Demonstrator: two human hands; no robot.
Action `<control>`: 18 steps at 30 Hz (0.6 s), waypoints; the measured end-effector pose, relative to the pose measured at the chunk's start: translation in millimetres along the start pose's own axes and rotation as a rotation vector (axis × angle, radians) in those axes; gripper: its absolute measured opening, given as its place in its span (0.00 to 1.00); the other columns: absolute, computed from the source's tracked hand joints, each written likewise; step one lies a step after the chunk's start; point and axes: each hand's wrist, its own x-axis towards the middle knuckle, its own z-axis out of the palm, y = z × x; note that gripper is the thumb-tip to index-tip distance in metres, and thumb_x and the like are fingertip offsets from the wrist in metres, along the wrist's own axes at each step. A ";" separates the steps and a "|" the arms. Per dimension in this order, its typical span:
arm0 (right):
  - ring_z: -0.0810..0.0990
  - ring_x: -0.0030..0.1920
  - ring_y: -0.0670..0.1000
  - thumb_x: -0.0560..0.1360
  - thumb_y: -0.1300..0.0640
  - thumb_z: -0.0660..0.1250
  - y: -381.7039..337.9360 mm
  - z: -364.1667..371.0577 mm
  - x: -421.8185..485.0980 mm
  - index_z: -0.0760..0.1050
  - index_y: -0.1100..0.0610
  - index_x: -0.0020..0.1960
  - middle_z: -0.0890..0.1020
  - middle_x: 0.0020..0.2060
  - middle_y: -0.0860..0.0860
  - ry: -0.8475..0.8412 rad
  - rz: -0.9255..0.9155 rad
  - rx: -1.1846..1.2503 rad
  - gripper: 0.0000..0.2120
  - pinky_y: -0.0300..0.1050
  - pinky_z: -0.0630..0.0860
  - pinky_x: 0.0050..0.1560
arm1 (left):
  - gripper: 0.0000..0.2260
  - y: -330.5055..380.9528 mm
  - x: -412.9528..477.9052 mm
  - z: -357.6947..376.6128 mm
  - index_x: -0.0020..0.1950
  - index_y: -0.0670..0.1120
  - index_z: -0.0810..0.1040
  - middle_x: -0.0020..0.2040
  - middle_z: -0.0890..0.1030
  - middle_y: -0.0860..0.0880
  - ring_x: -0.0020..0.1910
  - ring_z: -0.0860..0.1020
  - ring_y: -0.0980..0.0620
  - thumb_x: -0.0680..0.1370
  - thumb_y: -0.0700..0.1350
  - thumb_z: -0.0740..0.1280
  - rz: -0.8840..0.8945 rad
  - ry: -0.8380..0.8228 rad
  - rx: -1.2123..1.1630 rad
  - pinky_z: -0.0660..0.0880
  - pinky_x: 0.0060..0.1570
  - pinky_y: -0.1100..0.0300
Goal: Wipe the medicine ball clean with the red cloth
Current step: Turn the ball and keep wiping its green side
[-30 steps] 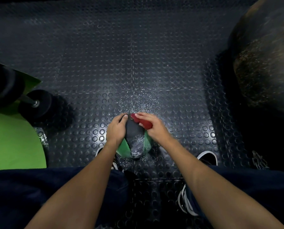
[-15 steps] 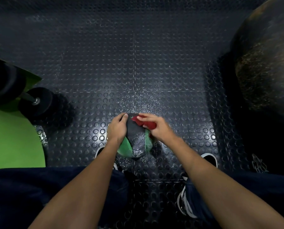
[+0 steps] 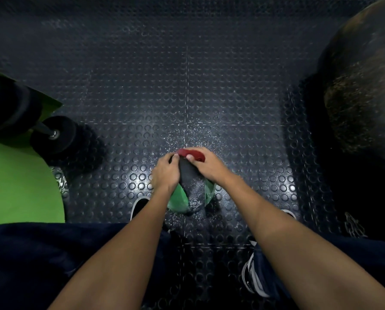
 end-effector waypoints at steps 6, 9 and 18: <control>0.80 0.48 0.50 0.77 0.52 0.65 -9.1 -20.4 14.9 0.79 0.51 0.55 0.81 0.46 0.48 0.148 0.227 0.010 0.08 0.39 0.71 0.39 | 0.26 10.7 -9.0 7.1 0.69 0.55 0.75 0.69 0.75 0.51 0.66 0.73 0.44 0.79 0.64 0.50 0.097 -0.020 0.184 0.68 0.67 0.42; 0.76 0.55 0.49 0.76 0.50 0.67 -13.7 -24.3 0.2 0.77 0.47 0.60 0.78 0.54 0.47 0.237 0.034 0.012 0.13 0.40 0.71 0.50 | 0.30 15.9 -11.4 9.4 0.70 0.57 0.73 0.71 0.74 0.52 0.68 0.72 0.43 0.76 0.67 0.47 0.107 -0.040 0.246 0.68 0.67 0.38; 0.66 0.64 0.50 0.80 0.42 0.54 18.3 6.0 -19.5 0.73 0.46 0.61 0.73 0.59 0.45 0.185 0.013 0.011 0.15 0.62 0.66 0.64 | 0.25 18.8 -8.4 12.6 0.69 0.56 0.73 0.68 0.75 0.52 0.66 0.73 0.44 0.80 0.63 0.48 0.083 -0.076 0.225 0.67 0.67 0.37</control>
